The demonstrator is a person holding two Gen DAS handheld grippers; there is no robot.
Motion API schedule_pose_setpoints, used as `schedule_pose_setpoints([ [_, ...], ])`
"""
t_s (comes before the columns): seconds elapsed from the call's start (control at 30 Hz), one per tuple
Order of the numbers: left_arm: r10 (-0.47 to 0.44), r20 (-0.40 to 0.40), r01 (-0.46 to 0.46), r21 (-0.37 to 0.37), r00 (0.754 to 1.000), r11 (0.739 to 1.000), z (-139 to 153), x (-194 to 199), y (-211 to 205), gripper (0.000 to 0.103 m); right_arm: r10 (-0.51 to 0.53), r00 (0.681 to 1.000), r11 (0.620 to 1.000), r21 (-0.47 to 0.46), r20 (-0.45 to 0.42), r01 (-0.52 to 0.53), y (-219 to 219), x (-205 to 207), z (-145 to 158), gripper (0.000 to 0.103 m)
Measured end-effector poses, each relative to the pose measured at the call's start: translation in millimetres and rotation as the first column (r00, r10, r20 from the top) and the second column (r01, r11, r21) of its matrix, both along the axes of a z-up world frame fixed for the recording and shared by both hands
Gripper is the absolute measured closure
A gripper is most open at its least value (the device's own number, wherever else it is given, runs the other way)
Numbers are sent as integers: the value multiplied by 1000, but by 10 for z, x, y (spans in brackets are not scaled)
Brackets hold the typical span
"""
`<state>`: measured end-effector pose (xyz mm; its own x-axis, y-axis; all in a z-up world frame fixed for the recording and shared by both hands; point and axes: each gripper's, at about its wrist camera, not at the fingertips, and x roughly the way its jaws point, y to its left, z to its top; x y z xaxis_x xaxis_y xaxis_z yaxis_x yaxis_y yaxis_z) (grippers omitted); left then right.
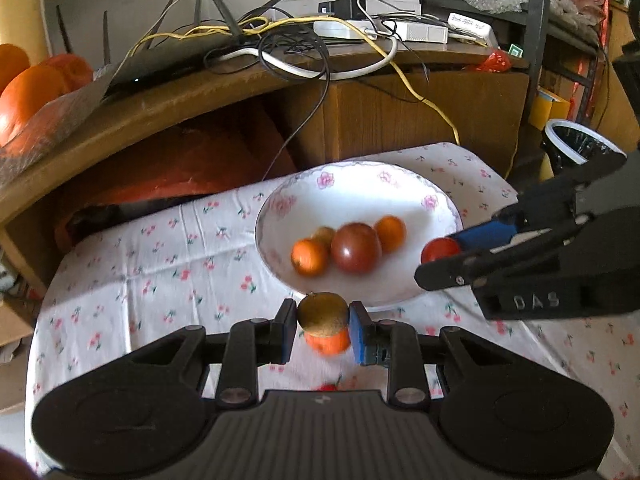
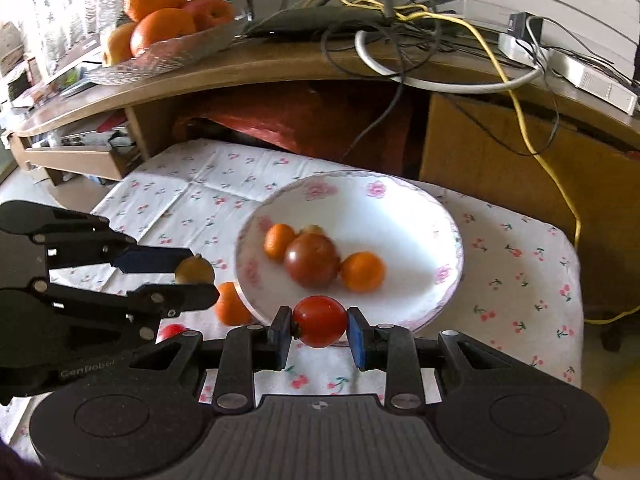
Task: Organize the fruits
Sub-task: 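Carry both fruits over the bowl and lower them toward it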
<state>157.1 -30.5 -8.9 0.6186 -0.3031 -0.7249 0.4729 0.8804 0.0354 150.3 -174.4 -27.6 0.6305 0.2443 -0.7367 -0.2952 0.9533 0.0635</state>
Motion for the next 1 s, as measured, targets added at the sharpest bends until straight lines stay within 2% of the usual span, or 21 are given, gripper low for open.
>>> schedule_pose_setpoints([
  [0.63,-50,-2,50,37,999,998,-185,205,-292,66,-26,999,1000,2,-25,26,-95,190,-143,76],
  [1.0,-26,0,26,25,1000,999,-171,239,-255,62,-43,999,999,16,-4,43,-110,183,-110,72],
])
